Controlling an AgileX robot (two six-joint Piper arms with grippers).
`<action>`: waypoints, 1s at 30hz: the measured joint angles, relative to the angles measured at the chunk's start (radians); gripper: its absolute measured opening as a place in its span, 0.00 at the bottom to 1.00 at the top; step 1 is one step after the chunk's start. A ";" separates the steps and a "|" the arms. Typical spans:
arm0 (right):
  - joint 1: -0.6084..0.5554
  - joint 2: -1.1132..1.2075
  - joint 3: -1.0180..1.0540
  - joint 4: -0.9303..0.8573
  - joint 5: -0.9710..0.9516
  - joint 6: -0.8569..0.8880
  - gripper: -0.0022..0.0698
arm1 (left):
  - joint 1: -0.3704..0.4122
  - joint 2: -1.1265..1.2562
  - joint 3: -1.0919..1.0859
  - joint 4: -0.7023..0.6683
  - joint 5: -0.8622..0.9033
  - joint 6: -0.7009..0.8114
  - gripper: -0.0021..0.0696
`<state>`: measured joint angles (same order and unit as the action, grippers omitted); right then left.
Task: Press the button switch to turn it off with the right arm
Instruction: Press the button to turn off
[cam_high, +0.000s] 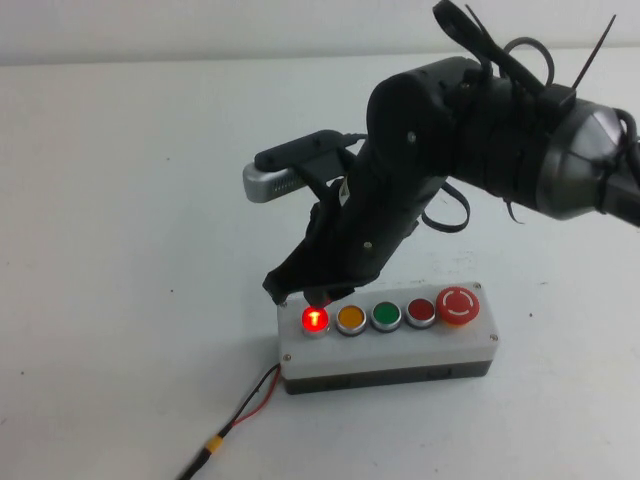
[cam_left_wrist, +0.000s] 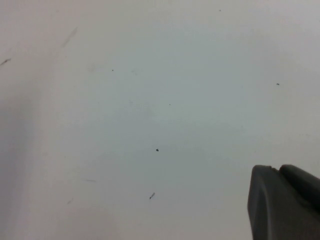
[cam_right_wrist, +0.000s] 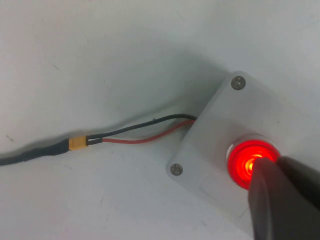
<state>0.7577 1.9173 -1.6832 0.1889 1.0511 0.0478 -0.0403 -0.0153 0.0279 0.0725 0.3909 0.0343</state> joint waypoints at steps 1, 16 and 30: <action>0.000 0.006 -0.006 0.000 0.005 0.000 0.01 | 0.000 0.000 0.000 0.000 0.000 0.000 0.03; 0.012 0.057 -0.028 0.000 0.038 0.000 0.01 | 0.000 0.000 0.000 0.000 0.000 0.000 0.03; 0.012 0.075 -0.041 -0.002 0.052 0.000 0.01 | 0.000 0.000 0.000 0.000 0.000 0.000 0.03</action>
<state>0.7694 1.9925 -1.7239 0.1868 1.1033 0.0478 -0.0403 -0.0153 0.0279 0.0725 0.3909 0.0343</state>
